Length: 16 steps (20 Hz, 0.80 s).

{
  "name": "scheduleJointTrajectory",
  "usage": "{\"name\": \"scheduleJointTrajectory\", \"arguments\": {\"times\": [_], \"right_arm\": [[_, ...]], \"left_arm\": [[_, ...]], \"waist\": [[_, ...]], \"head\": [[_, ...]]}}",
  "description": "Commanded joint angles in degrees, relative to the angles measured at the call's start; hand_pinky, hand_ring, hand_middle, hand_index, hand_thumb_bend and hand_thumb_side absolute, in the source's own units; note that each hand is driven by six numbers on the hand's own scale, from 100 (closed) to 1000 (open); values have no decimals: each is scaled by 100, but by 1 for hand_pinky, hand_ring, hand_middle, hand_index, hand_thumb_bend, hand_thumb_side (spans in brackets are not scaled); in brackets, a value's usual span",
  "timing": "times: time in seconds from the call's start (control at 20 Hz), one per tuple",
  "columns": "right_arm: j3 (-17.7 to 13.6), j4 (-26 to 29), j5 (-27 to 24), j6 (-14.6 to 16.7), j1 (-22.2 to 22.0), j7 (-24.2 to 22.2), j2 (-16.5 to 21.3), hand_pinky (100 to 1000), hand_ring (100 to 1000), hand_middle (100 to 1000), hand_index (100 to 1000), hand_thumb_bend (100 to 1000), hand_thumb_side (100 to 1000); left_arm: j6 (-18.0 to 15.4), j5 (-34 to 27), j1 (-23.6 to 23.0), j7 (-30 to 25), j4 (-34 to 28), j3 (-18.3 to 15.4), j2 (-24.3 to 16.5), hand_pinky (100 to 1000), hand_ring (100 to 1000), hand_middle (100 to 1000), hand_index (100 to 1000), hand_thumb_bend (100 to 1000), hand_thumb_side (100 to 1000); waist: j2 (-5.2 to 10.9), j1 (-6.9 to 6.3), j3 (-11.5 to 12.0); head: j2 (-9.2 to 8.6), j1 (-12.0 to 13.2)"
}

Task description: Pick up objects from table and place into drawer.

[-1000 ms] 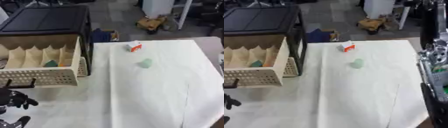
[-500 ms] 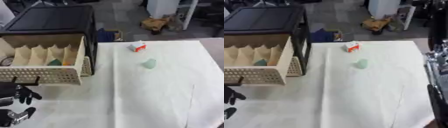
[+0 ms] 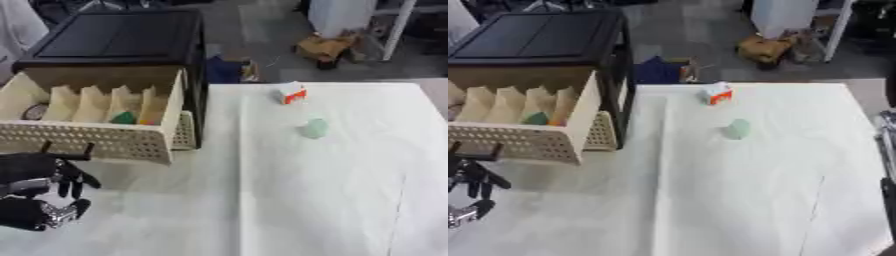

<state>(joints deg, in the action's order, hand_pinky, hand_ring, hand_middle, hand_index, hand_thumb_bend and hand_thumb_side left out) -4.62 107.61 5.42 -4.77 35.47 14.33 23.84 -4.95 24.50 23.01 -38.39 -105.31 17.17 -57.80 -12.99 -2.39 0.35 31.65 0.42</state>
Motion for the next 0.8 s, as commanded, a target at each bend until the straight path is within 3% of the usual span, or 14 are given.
{"name": "scheduleJointTrajectory", "arguments": {"times": [0.05, 0.8], "right_arm": [[-69, 108, -2, -22, 64, -5, 63, 688, 697, 685, 875, 100, 1000], [-92, 113, -24, -65, 36, -39, 81, 689, 695, 681, 876, 100, 1000]], "left_arm": [[-32, -68, 188, -24, 78, -39, -61, 357, 629, 627, 918, 100, 1000], [-73, -159, 642, -131, 362, 42, 99, 347, 617, 612, 912, 100, 1000]], "waist": [[67, -7, -20], [36, -33, -90]], "head": [[-73, 4], [-165, -115]]}}
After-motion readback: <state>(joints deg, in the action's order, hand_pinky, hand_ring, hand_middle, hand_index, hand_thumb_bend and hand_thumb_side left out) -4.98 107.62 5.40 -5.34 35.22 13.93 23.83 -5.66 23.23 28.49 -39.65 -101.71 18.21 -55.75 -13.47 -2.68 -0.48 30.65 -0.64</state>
